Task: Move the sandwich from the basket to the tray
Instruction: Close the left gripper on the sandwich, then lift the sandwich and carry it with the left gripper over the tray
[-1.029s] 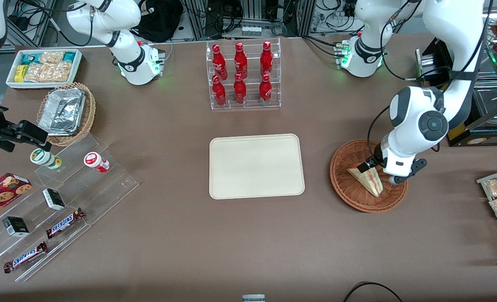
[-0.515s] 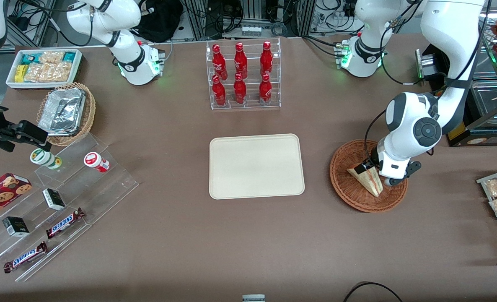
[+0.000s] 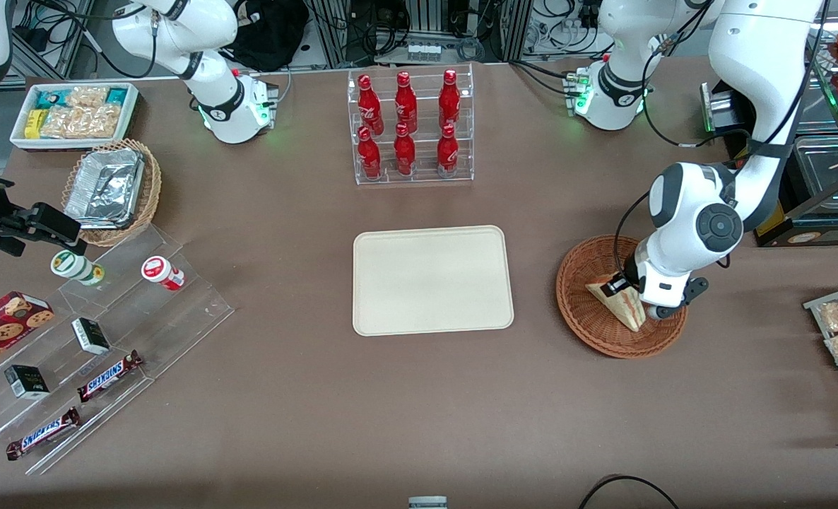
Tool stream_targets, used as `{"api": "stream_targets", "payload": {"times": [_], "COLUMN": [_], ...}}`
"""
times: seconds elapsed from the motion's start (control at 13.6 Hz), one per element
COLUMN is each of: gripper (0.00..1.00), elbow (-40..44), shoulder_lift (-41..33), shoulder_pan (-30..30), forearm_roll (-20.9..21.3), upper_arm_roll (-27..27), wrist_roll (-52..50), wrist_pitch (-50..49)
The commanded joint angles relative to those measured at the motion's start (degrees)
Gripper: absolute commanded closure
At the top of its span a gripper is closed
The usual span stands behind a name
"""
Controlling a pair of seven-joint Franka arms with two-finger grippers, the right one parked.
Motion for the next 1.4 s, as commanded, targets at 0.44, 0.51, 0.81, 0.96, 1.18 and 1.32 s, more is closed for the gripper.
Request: {"api": "stream_targets", "payload": {"times": [0.44, 0.51, 0.81, 0.96, 1.18, 1.32], "gripper": [0.89, 0.89, 0.88, 0.88, 0.88, 0.88], "elbow": [9.9, 13.0, 21.1, 21.8, 22.0, 23.4], "shoulder_lift": [-1.7, -1.8, -1.0, -1.0, 0.9, 3.6], "shoulder_pan": [1.0, 0.7, -5.4, -9.0, -15.6, -20.3], "forearm_roll": [0.2, 0.2, 0.3, 0.3, 0.4, 0.5], "upper_arm_roll": [0.0, -0.2, -0.4, -0.4, -0.4, -0.4], "wrist_roll": [0.0, 0.0, -2.2, -3.7, -2.7, -3.4], "wrist_pitch": [-12.1, -16.7, -24.8, -24.7, -24.3, -24.1]}}
